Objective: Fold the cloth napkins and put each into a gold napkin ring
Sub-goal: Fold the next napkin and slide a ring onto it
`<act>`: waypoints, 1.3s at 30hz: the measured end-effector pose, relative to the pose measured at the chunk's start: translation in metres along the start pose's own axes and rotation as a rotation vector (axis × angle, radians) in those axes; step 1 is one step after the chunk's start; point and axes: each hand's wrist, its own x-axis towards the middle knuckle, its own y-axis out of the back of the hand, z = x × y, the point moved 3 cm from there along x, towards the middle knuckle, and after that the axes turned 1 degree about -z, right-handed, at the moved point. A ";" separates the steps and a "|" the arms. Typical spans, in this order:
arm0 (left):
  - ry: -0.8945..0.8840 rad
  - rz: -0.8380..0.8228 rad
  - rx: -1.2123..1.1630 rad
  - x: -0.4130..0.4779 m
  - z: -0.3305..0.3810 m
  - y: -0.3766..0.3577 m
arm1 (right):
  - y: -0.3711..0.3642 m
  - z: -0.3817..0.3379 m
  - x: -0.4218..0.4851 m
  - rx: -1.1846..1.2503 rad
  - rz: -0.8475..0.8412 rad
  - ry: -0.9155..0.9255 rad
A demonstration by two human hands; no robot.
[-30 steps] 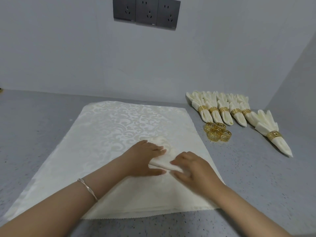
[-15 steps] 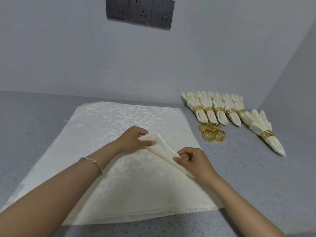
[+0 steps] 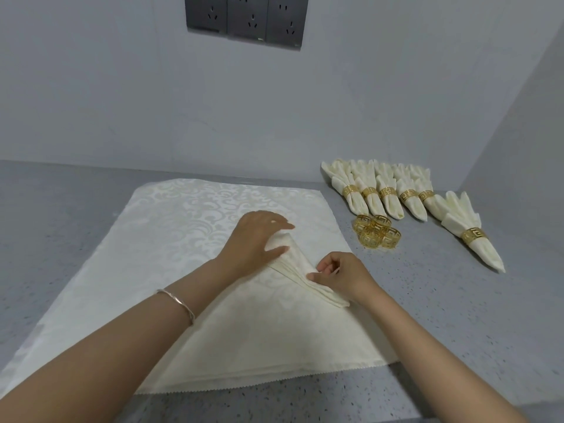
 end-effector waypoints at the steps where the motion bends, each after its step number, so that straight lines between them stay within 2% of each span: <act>1: -0.066 -0.046 -0.014 -0.003 0.005 -0.002 | 0.000 0.001 0.001 -0.018 -0.001 -0.005; 4: -0.159 -0.272 0.006 -0.016 0.014 -0.017 | 0.002 0.000 0.000 -0.123 0.029 -0.017; 6: -0.163 -0.326 0.042 -0.021 0.015 -0.022 | 0.002 -0.001 0.000 -0.161 0.042 -0.030; 10: -0.135 -0.293 0.022 -0.022 0.017 -0.025 | 0.001 0.000 0.000 -0.089 0.005 -0.052; 13: -0.129 -0.254 -0.016 -0.019 0.019 -0.024 | 0.006 -0.006 0.001 0.075 -0.067 -0.088; 17: -0.101 -0.179 -0.031 -0.007 0.025 -0.027 | 0.024 0.000 0.008 0.197 -0.227 -0.218; 20: -0.088 -0.253 -0.025 0.005 0.030 -0.033 | 0.030 0.015 0.009 0.266 -0.287 -0.253; 22: -0.115 -0.323 0.035 0.015 0.034 -0.035 | 0.039 0.018 0.007 0.263 -0.240 -0.244; 26: -0.147 -0.345 0.217 0.035 0.043 -0.031 | 0.080 0.028 0.023 0.105 0.178 0.009; 28: -0.125 -0.330 0.249 0.042 0.045 -0.028 | 0.095 0.035 0.030 -0.013 0.302 0.089; 32: -0.044 -0.371 0.355 0.052 0.047 -0.028 | 0.106 0.049 0.047 -0.364 0.384 0.159; 35: -0.006 -0.380 0.398 0.055 0.047 -0.029 | 0.105 0.055 0.057 -0.630 0.361 0.180; 39: 0.046 -0.375 0.443 0.054 0.043 -0.026 | 0.102 0.062 0.062 -0.693 0.327 0.201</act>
